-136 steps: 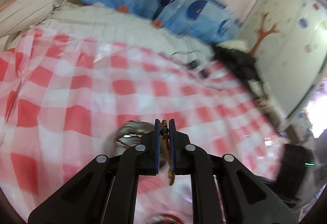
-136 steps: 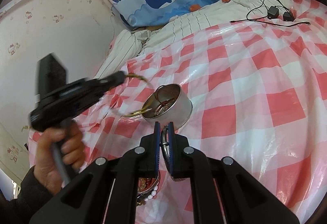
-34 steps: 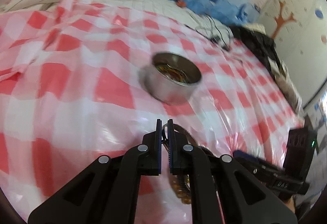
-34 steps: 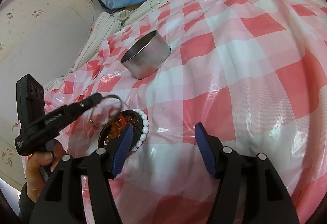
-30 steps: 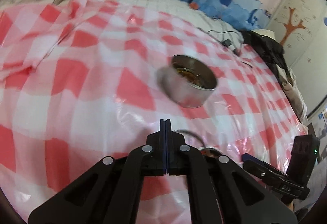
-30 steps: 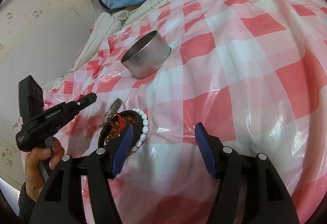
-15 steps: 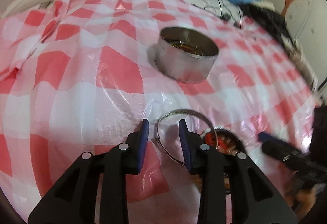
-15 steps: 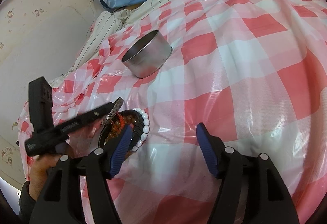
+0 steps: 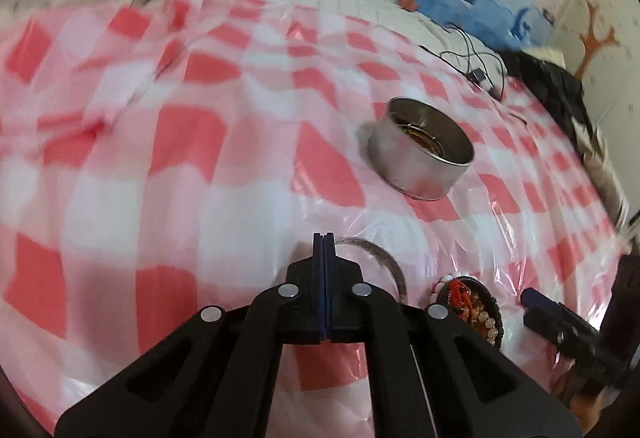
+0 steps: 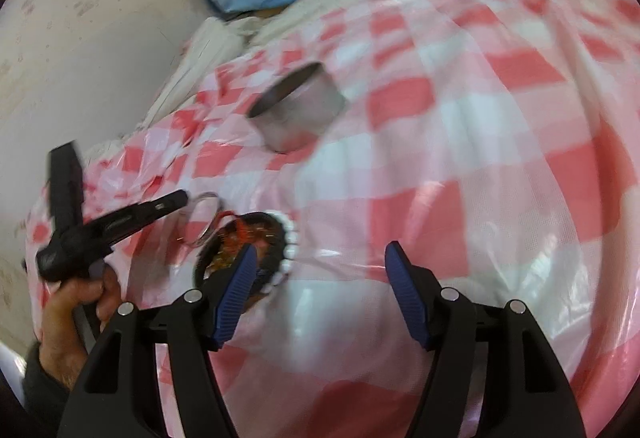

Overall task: Organize jewelry
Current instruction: 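Grasp the thin silver bangle from the dish with the left gripper, then grasp the red bead string with the right gripper while the left gripper holds the bangle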

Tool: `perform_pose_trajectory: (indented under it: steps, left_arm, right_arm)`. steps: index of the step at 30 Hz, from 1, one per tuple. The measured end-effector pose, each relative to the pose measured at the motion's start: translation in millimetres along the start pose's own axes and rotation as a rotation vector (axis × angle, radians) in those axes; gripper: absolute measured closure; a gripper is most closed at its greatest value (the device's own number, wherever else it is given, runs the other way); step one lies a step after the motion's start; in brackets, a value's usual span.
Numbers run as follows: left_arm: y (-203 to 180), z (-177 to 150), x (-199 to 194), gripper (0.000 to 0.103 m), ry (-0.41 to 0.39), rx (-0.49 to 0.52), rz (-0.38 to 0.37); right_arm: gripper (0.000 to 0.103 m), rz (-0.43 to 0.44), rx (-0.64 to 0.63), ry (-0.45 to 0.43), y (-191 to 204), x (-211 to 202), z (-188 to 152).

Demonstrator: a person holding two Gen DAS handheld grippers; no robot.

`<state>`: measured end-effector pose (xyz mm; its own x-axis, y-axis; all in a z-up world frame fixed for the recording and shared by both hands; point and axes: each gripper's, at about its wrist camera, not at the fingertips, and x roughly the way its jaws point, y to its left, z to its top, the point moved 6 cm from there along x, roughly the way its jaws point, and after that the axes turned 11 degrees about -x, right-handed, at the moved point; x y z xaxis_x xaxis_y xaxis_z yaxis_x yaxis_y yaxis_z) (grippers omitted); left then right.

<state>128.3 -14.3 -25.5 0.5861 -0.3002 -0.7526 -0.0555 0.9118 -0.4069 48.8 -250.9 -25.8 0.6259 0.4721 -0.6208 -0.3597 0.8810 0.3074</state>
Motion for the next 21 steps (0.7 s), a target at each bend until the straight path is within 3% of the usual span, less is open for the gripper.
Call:
perform_pose_trajectory:
  steps: [3, 12, 16, 21]
  left_arm:
    - [0.2, -4.2, 8.6, 0.103, 0.024, -0.009, -0.006]
    - [-0.9, -10.6, 18.8, 0.092, 0.067, -0.003, -0.002]
    - [-9.1, -13.5, 20.7, 0.086, 0.061, 0.055, 0.023]
    - [-15.3, -15.6, 18.3, 0.087, 0.041, 0.118, 0.057]
  right_arm:
    - [0.039, 0.026, -0.126, 0.006, 28.0, 6.3, 9.9]
    - [0.042, 0.073, -0.263, 0.111, 53.7, 55.3, 29.6]
    - [0.089, 0.068, -0.304, 0.141, 62.0, 66.4, 26.3]
    - [0.097, 0.116, -0.221, 0.073, 54.2, 43.4, 33.9]
